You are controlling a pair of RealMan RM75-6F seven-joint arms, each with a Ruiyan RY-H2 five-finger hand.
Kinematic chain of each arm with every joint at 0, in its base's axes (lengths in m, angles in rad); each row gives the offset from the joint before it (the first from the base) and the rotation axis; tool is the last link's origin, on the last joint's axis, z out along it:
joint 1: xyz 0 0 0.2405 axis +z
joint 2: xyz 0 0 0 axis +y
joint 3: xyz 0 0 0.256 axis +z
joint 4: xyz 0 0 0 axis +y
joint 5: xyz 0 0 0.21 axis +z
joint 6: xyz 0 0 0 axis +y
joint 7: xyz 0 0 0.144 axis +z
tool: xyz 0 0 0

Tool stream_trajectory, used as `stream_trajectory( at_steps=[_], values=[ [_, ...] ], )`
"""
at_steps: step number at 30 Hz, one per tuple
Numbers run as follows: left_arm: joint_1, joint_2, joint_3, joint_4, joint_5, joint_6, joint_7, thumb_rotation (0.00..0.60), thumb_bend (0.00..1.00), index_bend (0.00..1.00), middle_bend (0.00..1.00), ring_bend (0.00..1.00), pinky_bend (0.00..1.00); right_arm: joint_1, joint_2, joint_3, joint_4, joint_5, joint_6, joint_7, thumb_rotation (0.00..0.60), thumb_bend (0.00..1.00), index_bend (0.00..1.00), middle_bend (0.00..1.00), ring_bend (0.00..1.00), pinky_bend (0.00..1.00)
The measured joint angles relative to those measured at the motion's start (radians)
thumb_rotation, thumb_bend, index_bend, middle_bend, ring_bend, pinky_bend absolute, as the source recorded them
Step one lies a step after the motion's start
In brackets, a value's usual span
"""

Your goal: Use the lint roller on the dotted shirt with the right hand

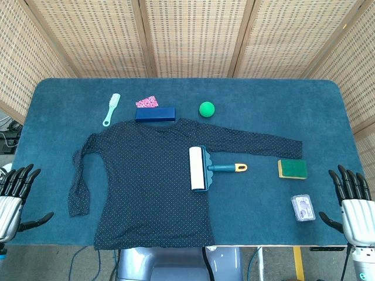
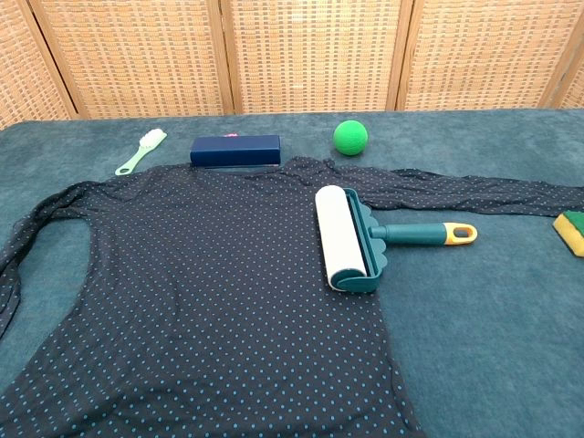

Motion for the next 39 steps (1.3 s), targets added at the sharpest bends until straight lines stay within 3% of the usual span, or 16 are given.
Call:
stream_trajectory(
  at_steps=[12,14,15,16,18,21,23,29,34,39],
  values=[
    [-0.009,-0.01,-0.01,0.005,-0.008,-0.01,0.006,0.6,0.0,0.0,0.0,0.0,0.0,0.048,0.004,0.014,-0.01,0.024,-0.086,-0.016,0.6,0.0,0.0,0.01,0.01,0.0],
    [-0.012,-0.016,-0.013,0.008,-0.015,-0.017,0.01,0.6,0.0,0.0,0.0,0.0,0.0,0.081,0.008,0.032,-0.021,0.034,-0.121,-0.035,0.6,0.0,0.0,0.12,0.13,0.0],
    [-0.014,-0.018,-0.014,0.009,-0.019,-0.021,0.012,0.6,0.0,0.0,0.0,0.0,0.0,0.104,0.011,0.046,-0.03,0.044,-0.146,-0.047,0.6,0.0,0.0,0.25,0.29,0.04],
    [-0.016,-0.019,-0.015,0.01,-0.023,-0.026,0.014,0.6,0.0,0.0,0.0,0.0,0.0,0.122,0.013,0.057,-0.036,0.051,-0.165,-0.057,0.6,0.0,0.0,0.34,0.4,0.11],
    [-0.02,-0.022,-0.017,0.011,-0.03,-0.034,0.019,0.6,0.0,0.0,0.0,0.0,0.0,0.164,0.015,0.081,-0.047,0.069,-0.21,-0.078,0.6,0.0,0.0,0.61,0.69,0.48],
    [-0.026,-0.027,-0.023,0.012,-0.045,-0.047,0.027,0.6,0.0,0.0,0.0,0.0,0.0,0.23,0.013,0.11,-0.054,0.099,-0.286,-0.103,0.6,0.0,0.0,0.81,0.88,0.9],
    [-0.03,-0.03,-0.027,0.014,-0.055,-0.057,0.031,0.6,0.0,0.0,0.0,0.0,0.0,0.273,0.009,0.125,-0.054,0.122,-0.341,-0.118,0.6,0.0,0.0,0.88,0.95,0.99],
    [-0.045,-0.038,-0.037,0.018,-0.089,-0.091,0.041,0.6,0.0,0.0,0.0,0.0,0.0,0.423,-0.026,0.169,-0.036,0.257,-0.557,-0.182,0.6,0.0,0.01,0.97,1.0,1.0],
    [-0.062,-0.045,-0.05,0.023,-0.131,-0.128,0.051,0.6,0.0,0.0,0.0,0.0,0.0,0.545,-0.108,0.192,0.01,0.412,-0.679,-0.288,0.6,0.0,0.16,0.99,1.0,1.0],
    [-0.073,-0.051,-0.057,0.026,-0.154,-0.148,0.062,0.6,0.0,0.0,0.0,0.0,0.0,0.628,-0.198,0.202,0.057,0.576,-0.728,-0.391,0.6,0.17,0.32,1.0,1.0,1.0]
  ],
)
